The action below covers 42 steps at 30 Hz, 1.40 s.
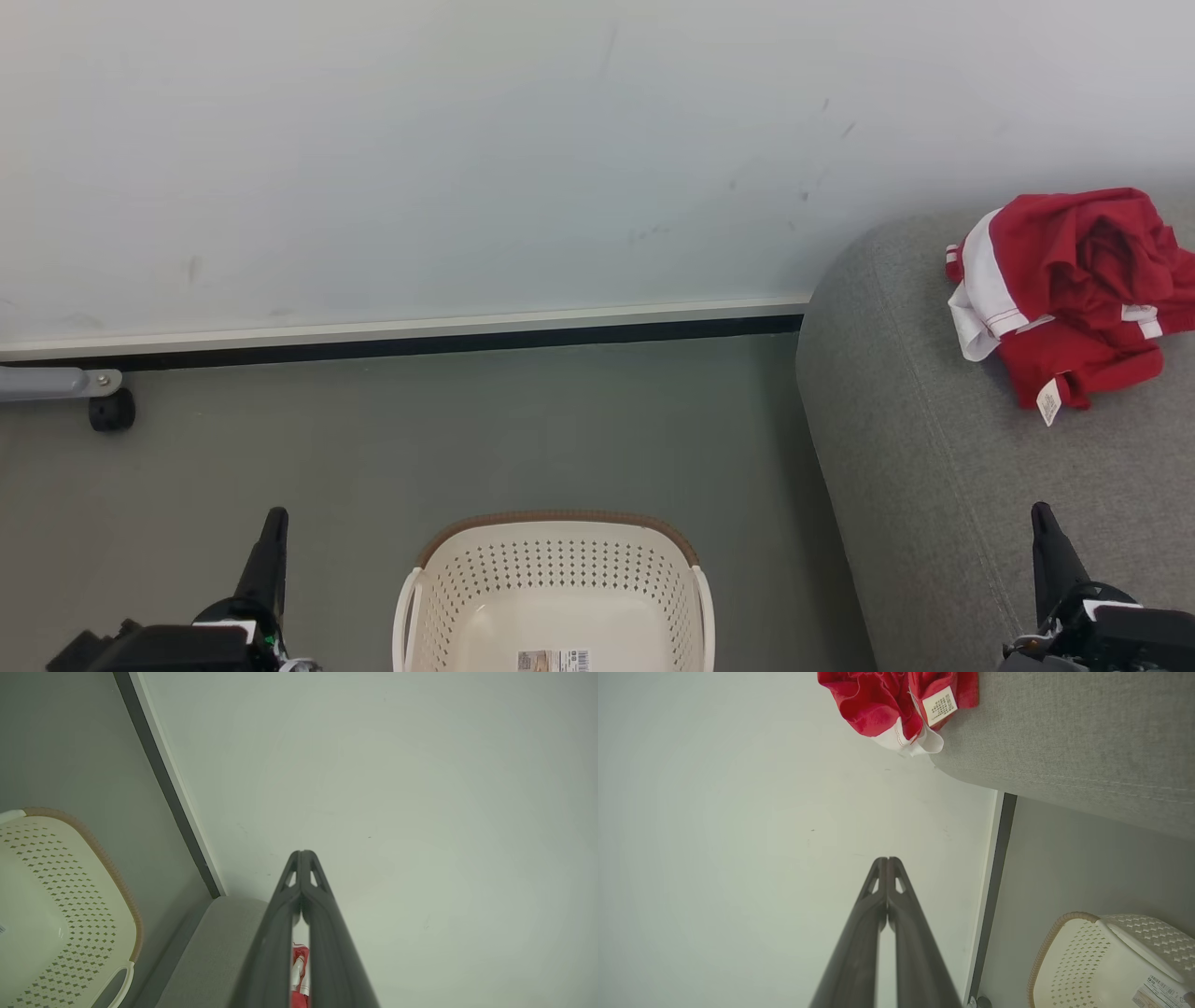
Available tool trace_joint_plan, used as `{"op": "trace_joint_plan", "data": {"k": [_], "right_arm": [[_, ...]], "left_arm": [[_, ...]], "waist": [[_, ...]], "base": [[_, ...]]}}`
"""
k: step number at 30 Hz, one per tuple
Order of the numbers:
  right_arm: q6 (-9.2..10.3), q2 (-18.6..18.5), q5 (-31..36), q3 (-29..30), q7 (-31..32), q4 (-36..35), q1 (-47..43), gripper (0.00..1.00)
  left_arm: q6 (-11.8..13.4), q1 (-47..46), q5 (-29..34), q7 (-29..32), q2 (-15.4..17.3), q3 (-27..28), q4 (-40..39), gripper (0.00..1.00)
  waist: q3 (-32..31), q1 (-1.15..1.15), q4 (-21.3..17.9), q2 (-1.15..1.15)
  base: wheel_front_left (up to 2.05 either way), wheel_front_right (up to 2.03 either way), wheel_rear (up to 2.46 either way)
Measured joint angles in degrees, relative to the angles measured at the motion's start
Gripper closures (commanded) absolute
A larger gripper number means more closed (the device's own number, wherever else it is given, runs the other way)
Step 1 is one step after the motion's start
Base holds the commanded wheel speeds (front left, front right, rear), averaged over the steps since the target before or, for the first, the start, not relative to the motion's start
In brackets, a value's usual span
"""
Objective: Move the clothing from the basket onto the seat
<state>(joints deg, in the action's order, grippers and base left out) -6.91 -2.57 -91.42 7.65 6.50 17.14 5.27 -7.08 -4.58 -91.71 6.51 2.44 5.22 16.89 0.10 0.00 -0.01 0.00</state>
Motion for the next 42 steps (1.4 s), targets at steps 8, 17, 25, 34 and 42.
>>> {"op": "trace_joint_plan", "data": {"k": [8, 17, 25, 34, 42], "right_arm": [[0.0, 0.01, 0.0, -0.01, 0.0, 0.0, 0.0, 1.0], [0.0, 0.01, -0.01, -0.01, 0.0, 0.0, 0.0, 1.0], [0.0, 0.01, -0.01, -0.01, 0.0, 0.0, 0.0, 1.0], [0.0, 0.01, -0.01, -0.01, 0.0, -0.01, 0.0, 1.0], [0.0, 0.01, -0.01, -0.01, 0.0, -0.01, 0.0, 1.0]], "left_arm": [[0.0, 0.0, 0.0, 0.0, 0.0, 0.0, 0.01, 1.0], [0.0, 0.0, 0.0, 0.0, -0.01, 0.0, 0.01, 1.0], [0.0, 0.0, 0.0, 0.0, -0.01, 0.0, 0.02, 1.0], [0.0, 0.0, 0.0, 0.0, -0.01, -0.01, 0.02, 1.0], [0.0, 0.0, 0.0, 0.0, -0.01, -0.01, 0.03, 1.0]], "waist": [[0.0, 0.0, 0.0, 0.0], [0.0, 0.0, 0.0, 0.0], [0.0, 0.0, 0.0, 0.0], [0.0, 0.0, 0.0, 0.0], [0.0, 0.0, 0.0, 0.0]], "base": [[0.0, 0.0, 0.0], [0.0, 0.0, 0.0], [0.0, 0.0, 0.0], [0.0, 0.0, 0.0], [0.0, 0.0, 0.0]]}}
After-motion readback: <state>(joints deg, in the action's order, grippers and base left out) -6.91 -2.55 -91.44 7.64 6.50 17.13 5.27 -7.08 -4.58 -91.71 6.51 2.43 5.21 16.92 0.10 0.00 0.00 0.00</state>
